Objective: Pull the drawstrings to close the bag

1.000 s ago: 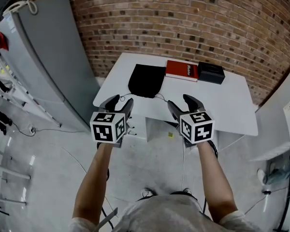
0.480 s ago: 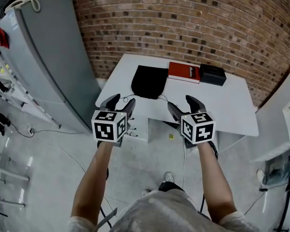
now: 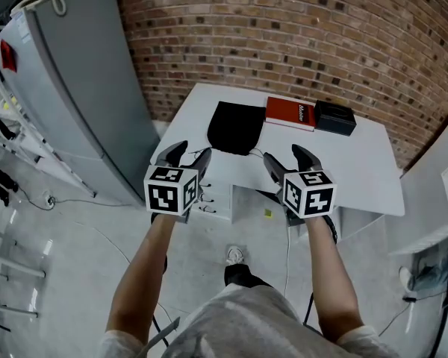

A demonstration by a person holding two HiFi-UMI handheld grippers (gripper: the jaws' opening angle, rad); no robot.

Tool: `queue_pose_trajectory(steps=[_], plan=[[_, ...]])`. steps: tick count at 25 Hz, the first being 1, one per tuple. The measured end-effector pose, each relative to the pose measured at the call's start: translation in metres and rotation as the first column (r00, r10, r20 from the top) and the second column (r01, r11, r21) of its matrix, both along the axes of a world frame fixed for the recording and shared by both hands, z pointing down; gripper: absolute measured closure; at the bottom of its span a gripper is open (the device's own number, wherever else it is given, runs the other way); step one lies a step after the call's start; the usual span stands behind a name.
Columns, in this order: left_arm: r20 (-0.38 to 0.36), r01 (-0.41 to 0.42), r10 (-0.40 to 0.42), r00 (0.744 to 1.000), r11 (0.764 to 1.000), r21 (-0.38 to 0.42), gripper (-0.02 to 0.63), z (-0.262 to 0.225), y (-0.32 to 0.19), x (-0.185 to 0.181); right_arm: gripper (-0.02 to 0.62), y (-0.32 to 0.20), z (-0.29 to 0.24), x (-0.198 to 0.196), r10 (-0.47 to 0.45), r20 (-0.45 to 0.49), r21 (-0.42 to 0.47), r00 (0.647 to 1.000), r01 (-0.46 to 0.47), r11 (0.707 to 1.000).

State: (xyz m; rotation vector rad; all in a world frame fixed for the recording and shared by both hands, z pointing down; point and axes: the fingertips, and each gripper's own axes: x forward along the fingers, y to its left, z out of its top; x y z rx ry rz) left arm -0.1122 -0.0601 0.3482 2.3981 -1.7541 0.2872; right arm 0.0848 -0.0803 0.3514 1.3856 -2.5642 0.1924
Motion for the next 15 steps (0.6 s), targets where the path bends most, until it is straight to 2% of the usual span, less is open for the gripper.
queue_pose_trajectory(steps=[8,15], plan=[[0.007,-0.009,0.009,1.000,1.000,0.000,0.356,0.005,-0.050,-0.012,0.279,-0.049,0.006,-0.008,0.022,0.019,0.002,1.000,-0.022,1.000],[0.004,-0.017,0.017,1.000,1.000,-0.006,0.356,0.010,-0.126,-0.019,0.279,-0.119,0.014,-0.009,0.045,0.015,-0.010,0.999,-0.045,0.999]])
